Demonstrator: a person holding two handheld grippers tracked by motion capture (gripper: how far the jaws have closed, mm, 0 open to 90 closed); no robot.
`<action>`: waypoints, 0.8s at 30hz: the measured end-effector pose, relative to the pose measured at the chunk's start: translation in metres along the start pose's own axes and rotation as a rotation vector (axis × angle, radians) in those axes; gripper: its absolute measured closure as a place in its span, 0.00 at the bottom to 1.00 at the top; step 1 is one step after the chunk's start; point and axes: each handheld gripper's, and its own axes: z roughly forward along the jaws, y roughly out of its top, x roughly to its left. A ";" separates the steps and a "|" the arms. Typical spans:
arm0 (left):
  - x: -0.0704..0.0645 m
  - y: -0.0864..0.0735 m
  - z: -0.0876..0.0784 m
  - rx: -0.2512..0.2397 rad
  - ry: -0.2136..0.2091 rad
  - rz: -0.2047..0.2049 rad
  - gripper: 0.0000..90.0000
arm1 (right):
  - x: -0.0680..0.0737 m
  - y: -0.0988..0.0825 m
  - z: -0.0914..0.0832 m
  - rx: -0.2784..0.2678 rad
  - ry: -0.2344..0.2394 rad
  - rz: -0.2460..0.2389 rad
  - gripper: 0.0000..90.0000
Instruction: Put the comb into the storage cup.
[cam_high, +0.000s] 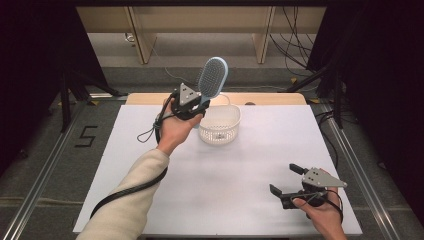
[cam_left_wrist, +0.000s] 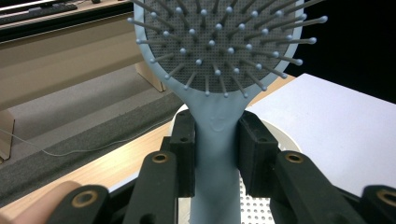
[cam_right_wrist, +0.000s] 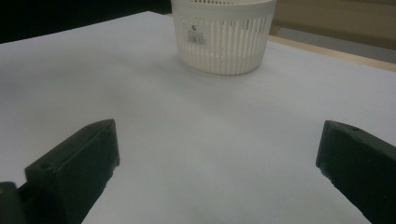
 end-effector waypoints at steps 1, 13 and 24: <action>0.000 0.000 0.000 0.001 -0.001 0.002 0.78 | 0.000 0.000 0.000 0.000 0.000 0.000 0.00; 0.000 0.004 0.001 -0.004 -0.003 0.014 0.78 | 0.000 0.000 0.000 0.004 -0.002 0.000 0.00; 0.001 0.006 0.002 -0.011 0.004 0.024 0.78 | 0.000 0.000 0.000 0.005 -0.001 0.001 0.00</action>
